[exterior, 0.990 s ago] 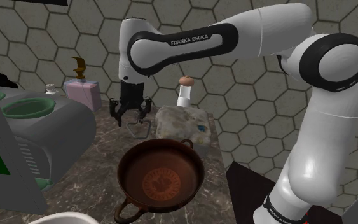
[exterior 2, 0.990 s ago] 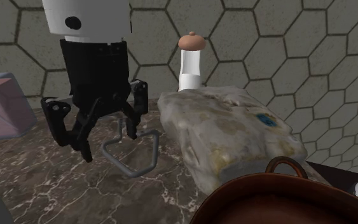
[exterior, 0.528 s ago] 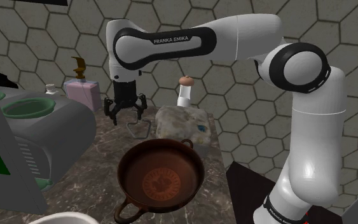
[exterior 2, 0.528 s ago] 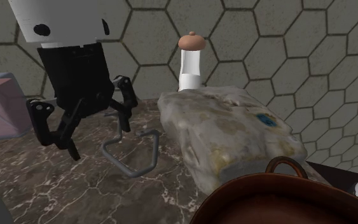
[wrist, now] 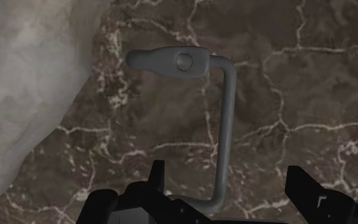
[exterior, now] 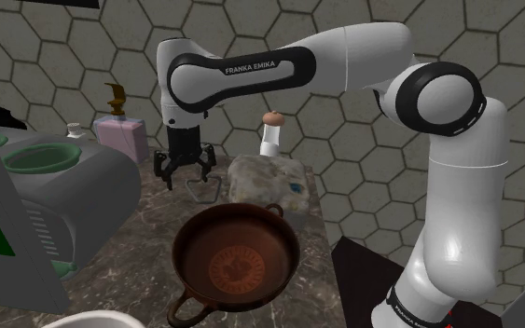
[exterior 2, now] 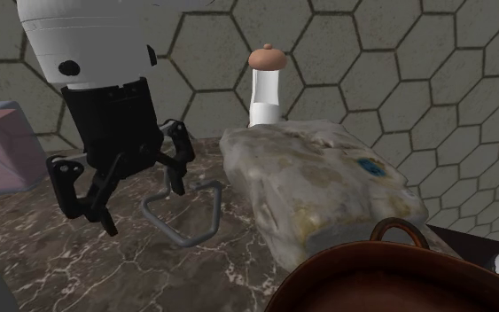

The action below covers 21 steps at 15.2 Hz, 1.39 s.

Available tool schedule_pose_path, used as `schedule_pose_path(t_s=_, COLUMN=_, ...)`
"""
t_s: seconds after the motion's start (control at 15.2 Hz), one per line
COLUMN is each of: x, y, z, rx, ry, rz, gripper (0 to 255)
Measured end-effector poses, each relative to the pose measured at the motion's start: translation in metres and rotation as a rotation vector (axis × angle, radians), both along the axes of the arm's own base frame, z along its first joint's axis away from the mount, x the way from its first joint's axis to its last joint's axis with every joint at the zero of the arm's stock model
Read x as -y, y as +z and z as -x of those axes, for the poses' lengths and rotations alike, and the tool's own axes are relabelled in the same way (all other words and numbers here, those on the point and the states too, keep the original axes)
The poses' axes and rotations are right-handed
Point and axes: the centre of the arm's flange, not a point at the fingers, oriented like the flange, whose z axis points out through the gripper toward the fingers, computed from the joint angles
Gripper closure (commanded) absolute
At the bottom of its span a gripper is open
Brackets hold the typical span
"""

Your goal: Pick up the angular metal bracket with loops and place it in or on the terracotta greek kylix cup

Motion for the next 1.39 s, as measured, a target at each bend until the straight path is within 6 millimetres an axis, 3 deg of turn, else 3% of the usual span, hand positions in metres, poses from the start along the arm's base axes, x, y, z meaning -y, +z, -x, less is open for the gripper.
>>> schedule_pose_path(t_s=0.07, x=0.000, y=0.000, z=0.000, rx=0.000, ry=0.000, rz=0.000, gripper=0)
schedule_pose_path(t_s=0.13, x=0.000, y=0.000, z=0.000, rx=0.000, ry=0.000, rz=0.000, gripper=255)
schedule_pose_path(t_s=0.79, x=0.000, y=0.000, z=0.000, rx=0.000, ry=0.000, rz=0.000, gripper=255)
schedule_pose_path(t_s=1.39, x=-0.001, y=0.041, z=0.001, rx=0.000, ry=0.000, rz=0.000, gripper=255)
